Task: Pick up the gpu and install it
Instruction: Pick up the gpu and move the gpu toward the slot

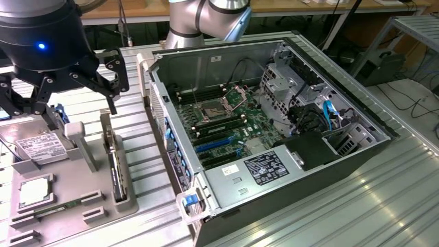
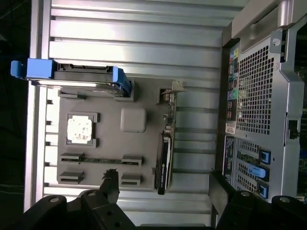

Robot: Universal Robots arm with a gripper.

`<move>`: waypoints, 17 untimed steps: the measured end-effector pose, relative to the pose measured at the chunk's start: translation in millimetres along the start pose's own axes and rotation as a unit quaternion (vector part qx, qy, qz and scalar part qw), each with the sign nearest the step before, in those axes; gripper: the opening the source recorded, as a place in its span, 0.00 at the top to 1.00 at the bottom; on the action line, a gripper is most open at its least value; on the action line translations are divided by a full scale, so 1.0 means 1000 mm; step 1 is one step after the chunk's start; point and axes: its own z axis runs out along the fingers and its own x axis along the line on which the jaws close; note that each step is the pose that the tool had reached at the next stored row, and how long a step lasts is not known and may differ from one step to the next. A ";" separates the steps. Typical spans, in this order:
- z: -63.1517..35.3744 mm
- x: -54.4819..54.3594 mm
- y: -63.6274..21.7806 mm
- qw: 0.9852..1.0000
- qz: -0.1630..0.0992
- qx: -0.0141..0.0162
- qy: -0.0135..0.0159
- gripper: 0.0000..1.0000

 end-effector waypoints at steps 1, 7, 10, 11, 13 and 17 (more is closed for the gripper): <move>0.0019 0.000 0.0003 1.000 -0.001 0.000 0.000 0.15; 0.0101 0.000 0.0018 1.000 -0.002 0.000 0.004 0.15; 0.0123 0.000 0.0027 1.000 -0.002 -0.001 0.009 0.15; 0.0129 0.000 0.0029 1.000 -0.002 -0.001 0.011 0.15; 0.0142 0.000 0.0032 1.000 -0.002 -0.001 0.015 0.15; 0.0167 0.000 0.0039 1.000 -0.002 -0.001 0.023 0.23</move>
